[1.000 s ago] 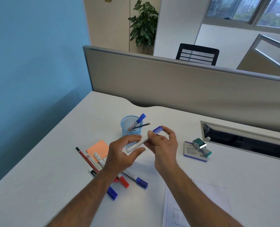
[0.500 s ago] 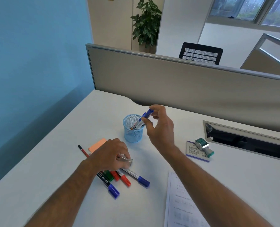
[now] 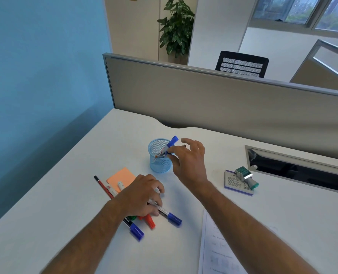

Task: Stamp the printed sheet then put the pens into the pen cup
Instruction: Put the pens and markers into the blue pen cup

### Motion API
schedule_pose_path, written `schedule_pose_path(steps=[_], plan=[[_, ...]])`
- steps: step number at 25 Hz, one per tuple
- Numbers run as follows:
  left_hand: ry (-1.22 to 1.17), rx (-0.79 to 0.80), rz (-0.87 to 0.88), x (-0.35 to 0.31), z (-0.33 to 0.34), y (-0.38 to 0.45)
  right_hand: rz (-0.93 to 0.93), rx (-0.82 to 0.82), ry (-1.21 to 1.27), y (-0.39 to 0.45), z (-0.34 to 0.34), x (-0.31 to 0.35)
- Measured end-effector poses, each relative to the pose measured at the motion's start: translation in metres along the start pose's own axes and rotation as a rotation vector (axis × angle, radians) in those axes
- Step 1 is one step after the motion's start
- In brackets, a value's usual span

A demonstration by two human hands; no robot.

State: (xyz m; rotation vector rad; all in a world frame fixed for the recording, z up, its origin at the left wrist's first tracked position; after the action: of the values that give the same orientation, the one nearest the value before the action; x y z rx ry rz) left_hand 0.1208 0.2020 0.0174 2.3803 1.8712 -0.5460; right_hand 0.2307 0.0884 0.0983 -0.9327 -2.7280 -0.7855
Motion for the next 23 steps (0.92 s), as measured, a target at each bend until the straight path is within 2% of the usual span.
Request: schedule_pose_path(steps=[3, 7, 10, 14, 17, 20, 23], plan=[[-0.031, -0.184, 0.060, -0.005, -0.008, -0.004, 0.044, -0.035, 0.146, -0.008, -0.005, -0.008], [-0.195, -0.500, 0.082, -0.008, -0.026, -0.009, 0.157, -0.172, 0.595, -0.023, -0.022, -0.018], [-0.386, -0.639, 0.064, -0.009, -0.034, -0.010, 0.169, -0.118, 0.813, -0.033, -0.030, -0.015], [-0.458, -0.704, 0.058, -0.017, -0.040, -0.007, -0.012, -0.008, 0.795, -0.042, -0.034, 0.007], [-0.524, -0.712, 0.051, -0.019, -0.043, -0.008, -0.057, 0.007, 0.715, -0.041, -0.033, 0.015], [-0.520, -0.674, -0.026, -0.008, -0.038, -0.013, -0.088, -0.091, 0.664, -0.037, -0.043, 0.014], [-0.368, -0.650, -0.308, 0.018, -0.036, -0.024, -0.030, -0.263, 0.686, -0.025, -0.057, 0.005]])
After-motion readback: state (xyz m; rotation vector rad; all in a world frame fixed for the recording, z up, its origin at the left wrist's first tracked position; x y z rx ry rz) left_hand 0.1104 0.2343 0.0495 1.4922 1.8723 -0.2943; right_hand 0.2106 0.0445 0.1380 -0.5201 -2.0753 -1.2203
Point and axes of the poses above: each hand's wrist, its own y-axis towards the middle knuckle, its own z-axis out of the palm, x = y × z, the point moved 4 cm from there along y, towards the middle knuckle, and after that the axes turned 12 degrees about x, right-handed, at the moved point
